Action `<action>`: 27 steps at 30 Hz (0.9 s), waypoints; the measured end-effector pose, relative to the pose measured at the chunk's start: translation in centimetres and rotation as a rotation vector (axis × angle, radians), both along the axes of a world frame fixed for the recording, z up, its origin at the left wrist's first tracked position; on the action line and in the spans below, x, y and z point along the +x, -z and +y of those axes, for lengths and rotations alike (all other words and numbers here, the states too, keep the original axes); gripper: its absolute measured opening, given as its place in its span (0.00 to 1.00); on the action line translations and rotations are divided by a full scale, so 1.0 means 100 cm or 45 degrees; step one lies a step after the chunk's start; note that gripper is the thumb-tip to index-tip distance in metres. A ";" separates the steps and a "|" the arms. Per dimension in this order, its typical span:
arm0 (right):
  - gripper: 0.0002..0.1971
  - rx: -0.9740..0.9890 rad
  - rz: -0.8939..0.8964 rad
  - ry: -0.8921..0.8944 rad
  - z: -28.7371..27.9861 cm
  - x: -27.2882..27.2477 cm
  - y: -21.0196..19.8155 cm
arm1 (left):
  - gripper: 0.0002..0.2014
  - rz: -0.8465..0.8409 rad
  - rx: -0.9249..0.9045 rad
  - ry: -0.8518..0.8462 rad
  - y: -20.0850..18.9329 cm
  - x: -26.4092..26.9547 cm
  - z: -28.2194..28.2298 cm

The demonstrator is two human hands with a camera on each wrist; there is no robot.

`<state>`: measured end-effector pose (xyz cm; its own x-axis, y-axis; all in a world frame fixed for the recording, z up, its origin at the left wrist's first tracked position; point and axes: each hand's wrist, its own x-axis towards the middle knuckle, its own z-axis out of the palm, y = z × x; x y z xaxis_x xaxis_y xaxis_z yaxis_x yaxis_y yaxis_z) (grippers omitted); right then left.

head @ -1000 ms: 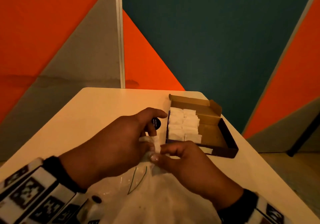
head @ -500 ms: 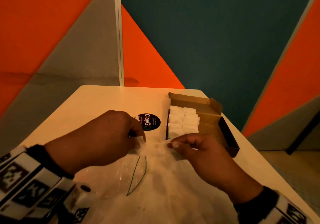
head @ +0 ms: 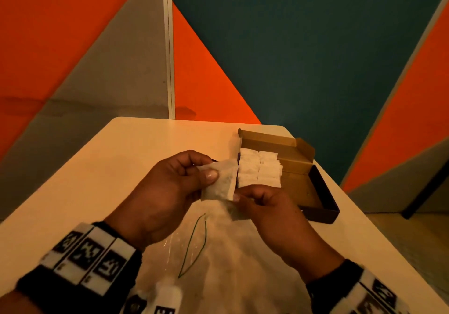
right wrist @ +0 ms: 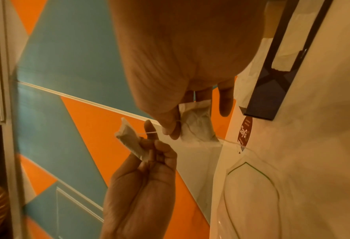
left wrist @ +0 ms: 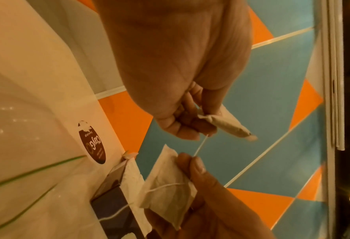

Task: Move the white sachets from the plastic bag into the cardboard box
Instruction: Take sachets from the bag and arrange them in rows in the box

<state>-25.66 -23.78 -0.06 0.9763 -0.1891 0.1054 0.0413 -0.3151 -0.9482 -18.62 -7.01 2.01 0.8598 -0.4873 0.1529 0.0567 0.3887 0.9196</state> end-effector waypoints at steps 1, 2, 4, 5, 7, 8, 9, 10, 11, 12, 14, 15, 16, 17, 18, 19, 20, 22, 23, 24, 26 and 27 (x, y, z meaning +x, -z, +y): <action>0.09 -0.001 0.009 -0.011 0.001 0.000 0.000 | 0.07 0.031 -0.052 -0.015 0.001 0.001 -0.003; 0.08 0.001 0.016 -0.019 0.002 -0.001 0.001 | 0.08 0.053 -0.085 -0.039 0.002 0.001 -0.005; 0.08 0.016 0.015 -0.025 0.002 -0.001 0.002 | 0.08 0.064 -0.096 -0.101 0.002 0.003 -0.007; 0.09 0.035 0.007 -0.026 0.002 -0.001 0.002 | 0.09 0.054 -0.088 -0.128 0.002 0.004 -0.007; 0.15 0.107 -0.011 -0.028 -0.001 -0.001 0.002 | 0.09 0.004 -0.062 -0.160 0.001 0.003 -0.005; 0.19 0.138 -0.016 -0.026 -0.003 -0.001 0.001 | 0.09 -0.032 -0.040 -0.165 0.000 0.002 -0.003; 0.22 0.161 -0.024 -0.020 -0.005 -0.001 0.001 | 0.11 -0.068 -0.006 -0.161 0.000 0.000 0.000; 0.24 0.192 -0.034 -0.012 -0.007 0.000 0.001 | 0.13 -0.102 0.033 -0.145 -0.002 -0.004 0.002; 0.26 0.234 -0.048 -0.011 -0.008 0.001 0.001 | 0.15 -0.127 0.069 -0.118 -0.003 -0.008 0.003; 0.27 0.285 -0.061 -0.007 -0.009 0.001 0.001 | 0.15 -0.145 0.098 -0.085 -0.003 -0.013 0.004; 0.26 0.379 -0.088 0.008 -0.009 0.002 0.001 | 0.13 -0.156 0.156 -0.053 -0.002 -0.021 0.000; 0.25 0.411 -0.100 0.018 -0.008 0.002 0.002 | 0.10 -0.163 0.194 -0.068 0.000 -0.023 -0.003; 0.25 0.429 -0.104 0.024 -0.006 0.002 0.002 | 0.08 -0.187 0.245 -0.105 0.002 -0.024 -0.006; 0.24 0.436 -0.098 0.024 -0.004 0.001 0.003 | 0.09 -0.228 0.302 -0.153 0.005 -0.024 -0.009; 0.25 0.437 -0.089 0.024 -0.001 0.000 0.003 | 0.11 -0.268 0.360 -0.206 0.007 -0.024 -0.012; 0.25 0.439 -0.083 0.025 0.001 -0.001 0.005 | 0.12 -0.293 0.401 -0.253 0.009 -0.024 -0.014; 0.25 0.440 -0.082 0.027 0.004 -0.002 0.005 | 0.13 -0.302 0.425 -0.293 0.011 -0.024 -0.015; 0.24 0.443 -0.084 0.032 0.009 -0.005 0.007 | 0.11 -0.339 0.481 -0.354 0.017 -0.024 -0.013; 0.23 0.448 -0.081 0.029 0.011 -0.007 0.008 | 0.10 -0.362 0.523 -0.375 0.020 -0.024 -0.011; 0.23 0.455 -0.076 0.026 0.013 -0.008 0.009 | 0.08 -0.361 0.549 -0.376 0.022 -0.024 -0.009; 0.22 0.471 -0.070 0.025 0.017 -0.010 0.012 | 0.06 -0.268 0.513 -0.293 0.025 -0.025 -0.004; 0.21 0.483 -0.067 0.027 0.019 -0.010 0.013 | 0.06 -0.205 0.480 -0.242 0.026 -0.026 -0.002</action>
